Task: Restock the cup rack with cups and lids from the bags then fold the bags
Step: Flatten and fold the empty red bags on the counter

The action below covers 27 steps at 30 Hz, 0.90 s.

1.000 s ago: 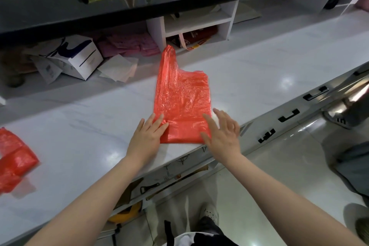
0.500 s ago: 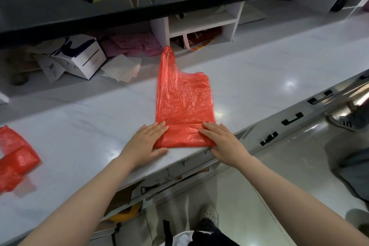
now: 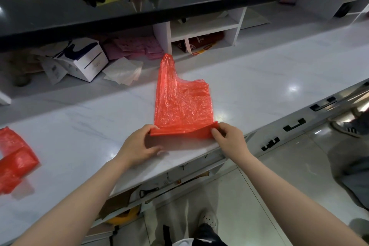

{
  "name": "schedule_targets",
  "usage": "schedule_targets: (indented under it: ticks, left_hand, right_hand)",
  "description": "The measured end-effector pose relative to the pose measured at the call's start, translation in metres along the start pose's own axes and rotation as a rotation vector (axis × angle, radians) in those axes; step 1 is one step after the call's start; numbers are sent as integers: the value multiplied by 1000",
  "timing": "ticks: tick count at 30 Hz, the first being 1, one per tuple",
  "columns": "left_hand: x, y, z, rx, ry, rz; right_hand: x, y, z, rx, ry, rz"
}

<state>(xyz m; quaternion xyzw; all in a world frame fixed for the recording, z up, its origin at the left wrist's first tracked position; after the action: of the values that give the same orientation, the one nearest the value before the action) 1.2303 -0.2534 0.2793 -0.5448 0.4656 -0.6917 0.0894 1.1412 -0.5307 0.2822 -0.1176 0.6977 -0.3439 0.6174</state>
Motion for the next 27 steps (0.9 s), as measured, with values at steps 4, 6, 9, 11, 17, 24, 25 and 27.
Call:
schedule_targets:
  ticks: [4,6,9,11,17,24,25,27]
  left_hand:
    - [0,4,3,201,-129,-101]
    - [1,8,6,280,-196,-122]
    - [5,13,9,362,-289,-127]
    - [5,14,9,406,-363,-124]
    - [11,14,6,346,-291,43]
    - [36,32,5,106,289,575]
    - [35,33,6,40,276,610]
    - [29,34,8,-49,200,658]
  right_hand:
    - [1,10,8,97,50,-88]
    - [2,16,13,122,119,-125]
    - [6,21,18,168,168,-147]
    - [8,22,20,205,170,-121]
    - [6,27,20,249,78,-261]
    - [4,32,21,247,-52,-487]
    - [4,33,21,252,-73,-521]
    - [4,33,20,268,-97,-557]
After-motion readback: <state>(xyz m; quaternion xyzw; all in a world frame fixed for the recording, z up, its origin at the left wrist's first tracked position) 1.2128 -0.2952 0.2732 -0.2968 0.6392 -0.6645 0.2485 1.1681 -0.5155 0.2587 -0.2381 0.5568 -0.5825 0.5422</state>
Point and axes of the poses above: each hand's wrist, its own z-axis towards the middle knuckle, its own y-axis out of the palm, x = y × z, the point moved 3 cm from there along z, towards the middle knuckle, and after that the axes turned 1 degree about z, right-handed, at the moved point
